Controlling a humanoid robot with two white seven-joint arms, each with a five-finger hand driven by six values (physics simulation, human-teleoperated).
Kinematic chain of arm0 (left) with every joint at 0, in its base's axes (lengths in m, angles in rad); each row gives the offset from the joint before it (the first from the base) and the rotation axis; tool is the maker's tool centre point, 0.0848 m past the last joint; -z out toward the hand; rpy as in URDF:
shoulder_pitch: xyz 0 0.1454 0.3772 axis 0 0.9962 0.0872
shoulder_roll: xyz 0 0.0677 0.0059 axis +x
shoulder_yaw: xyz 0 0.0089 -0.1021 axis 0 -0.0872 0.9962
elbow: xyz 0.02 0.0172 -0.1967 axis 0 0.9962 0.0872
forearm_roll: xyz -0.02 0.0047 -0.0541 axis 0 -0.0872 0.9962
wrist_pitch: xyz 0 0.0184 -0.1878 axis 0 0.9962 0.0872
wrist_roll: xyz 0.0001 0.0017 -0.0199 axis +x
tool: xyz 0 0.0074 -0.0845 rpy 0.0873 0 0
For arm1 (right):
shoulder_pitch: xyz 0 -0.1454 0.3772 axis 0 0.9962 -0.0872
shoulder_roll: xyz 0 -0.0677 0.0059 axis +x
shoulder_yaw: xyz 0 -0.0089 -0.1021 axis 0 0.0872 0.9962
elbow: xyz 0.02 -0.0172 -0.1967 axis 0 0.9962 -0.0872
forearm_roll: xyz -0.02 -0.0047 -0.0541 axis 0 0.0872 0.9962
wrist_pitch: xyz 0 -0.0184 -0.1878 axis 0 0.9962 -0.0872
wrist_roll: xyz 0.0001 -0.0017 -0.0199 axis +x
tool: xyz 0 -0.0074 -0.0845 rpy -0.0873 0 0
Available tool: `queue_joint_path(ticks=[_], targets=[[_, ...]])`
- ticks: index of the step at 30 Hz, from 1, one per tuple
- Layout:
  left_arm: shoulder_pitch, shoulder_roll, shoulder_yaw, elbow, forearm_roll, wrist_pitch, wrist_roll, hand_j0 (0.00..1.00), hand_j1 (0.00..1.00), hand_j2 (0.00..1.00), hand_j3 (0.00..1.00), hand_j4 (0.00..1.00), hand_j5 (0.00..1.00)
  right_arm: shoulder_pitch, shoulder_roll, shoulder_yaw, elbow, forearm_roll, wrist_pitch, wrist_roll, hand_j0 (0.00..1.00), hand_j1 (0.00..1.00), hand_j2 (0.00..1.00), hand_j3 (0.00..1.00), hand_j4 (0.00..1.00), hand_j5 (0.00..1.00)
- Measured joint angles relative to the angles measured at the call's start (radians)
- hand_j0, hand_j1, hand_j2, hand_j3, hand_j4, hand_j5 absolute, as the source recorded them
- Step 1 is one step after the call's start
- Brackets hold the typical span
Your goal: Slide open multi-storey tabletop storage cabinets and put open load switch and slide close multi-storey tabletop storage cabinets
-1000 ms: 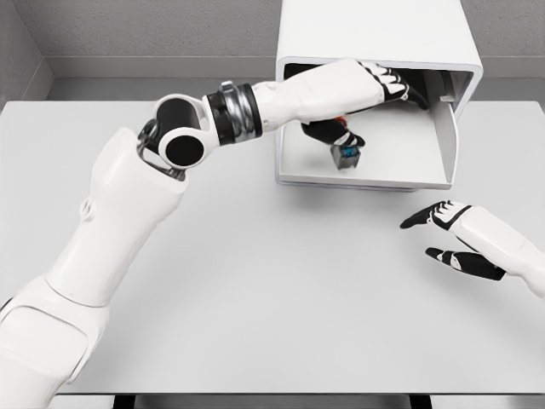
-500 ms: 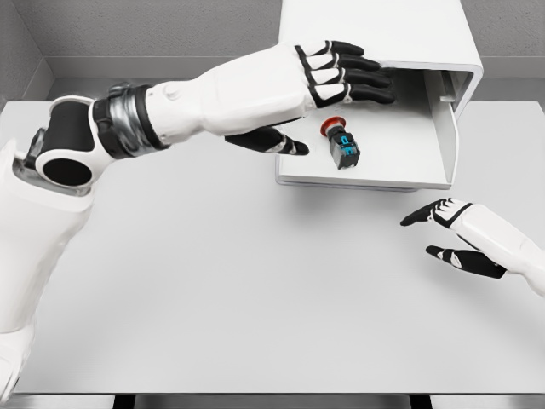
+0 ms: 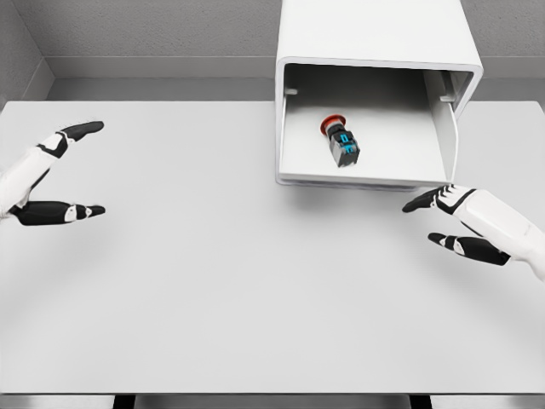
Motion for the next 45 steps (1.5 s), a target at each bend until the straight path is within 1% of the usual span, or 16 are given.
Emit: queue_joint_path(ticks=[4, 9, 10, 11, 13, 17, 20, 26, 30, 31, 35, 39, 45], targets=[[0.006, -0.003, -0.012, 0.021, -0.009, 0.000, 0.000, 1.00, 1.00, 1.00, 1.00, 1.00, 1.00, -0.018, 0.000, 0.010, 0.002, 0.002, 0.000, 0.002, 0.71, 0.71, 0.71, 0.71, 0.71, 0.71], [0.006, -0.009, -0.016, 0.021, -0.011, 0.000, 0.000, 1.00, 1.00, 1.00, 1.00, 1.00, 1.00, -0.057, 0.001, 0.041, 0.007, 0.004, 0.000, 0.005, 0.71, 0.71, 0.71, 0.71, 0.71, 0.71], [0.006, -0.010, -0.016, 0.021, -0.011, 0.000, 0.000, 1.00, 1.00, 1.00, 1.00, 1.00, 1.00, -0.057, 0.002, 0.047, 0.007, 0.004, 0.000, 0.006, 0.71, 0.71, 0.71, 0.71, 0.71, 0.71], [0.006, -0.011, -0.017, 0.021, -0.011, 0.000, 0.000, 1.00, 1.00, 1.00, 1.00, 1.00, 1.00, -0.054, 0.002, 0.052, 0.007, 0.004, 0.000, 0.006, 0.74, 0.74, 0.74, 0.74, 0.74, 0.74], [0.006, -0.012, -0.017, 0.020, -0.011, 0.000, 0.000, 1.00, 1.00, 1.00, 1.00, 1.00, 1.00, -0.041, 0.002, 0.059, 0.006, 0.004, 0.000, 0.006, 0.74, 0.74, 0.74, 0.74, 0.74, 0.74], [0.006, -0.013, -0.018, 0.019, -0.012, 0.000, 0.000, 1.00, 1.00, 1.00, 1.00, 1.00, 1.00, -0.057, 0.006, 0.084, 0.002, 0.001, 0.000, 0.005, 0.73, 0.73, 0.73, 0.73, 0.73, 0.73], [0.006, -0.013, -0.018, 0.019, -0.012, 0.000, 0.000, 1.00, 1.00, 1.00, 1.00, 1.00, 1.00, -0.095, 0.010, 0.121, 0.001, 0.000, 0.000, 0.005, 0.73, 0.73, 0.73, 0.73, 0.73, 0.73], [0.006, -0.013, -0.017, 0.019, -0.012, 0.000, 0.000, 1.00, 1.00, 1.00, 1.00, 1.00, 1.00, -0.140, 0.027, 0.196, 0.000, 0.000, 0.000, 0.006, 0.73, 0.73, 0.73, 0.73, 0.73, 0.73], [0.006, -0.013, -0.017, 0.019, -0.012, 0.000, 0.000, 1.00, 1.00, 1.00, 1.00, 1.00, 1.00, -0.155, 0.038, 0.220, 0.002, 0.005, 0.000, 0.006, 0.73, 0.73, 0.73, 0.73, 0.73, 0.73], [0.006, -0.013, -0.017, 0.019, -0.011, 0.000, 0.000, 1.00, 1.00, 1.00, 1.00, 1.00, 1.00, -0.169, 0.039, 0.223, 0.003, 0.006, 0.000, 0.006, 0.73, 0.73, 0.73, 0.73, 0.73, 0.73], [0.006, -0.013, -0.017, 0.018, -0.011, 0.000, 0.000, 1.00, 1.00, 1.00, 1.00, 1.00, 1.00, -0.209, 0.042, 0.234, 0.029, 0.014, 0.000, 0.007, 0.73, 0.73, 0.73, 0.73, 0.73, 0.73], [0.008, -0.013, -0.017, 0.017, -0.011, 0.000, 0.000, 1.00, 1.00, 1.00, 1.00, 1.00, 1.00, -0.250, 0.043, 0.251, 0.073, 0.021, 0.000, 0.009, 0.74, 0.74, 0.74, 0.74, 0.74, 0.74], [0.008, -0.013, -0.017, 0.017, -0.011, 0.000, 0.000, 1.00, 1.00, 1.00, 1.00, 1.00, 1.00, -0.279, 0.053, 0.265, 0.120, 0.030, 0.000, 0.021, 0.77, 0.77, 0.77, 0.77, 0.77, 0.77]])
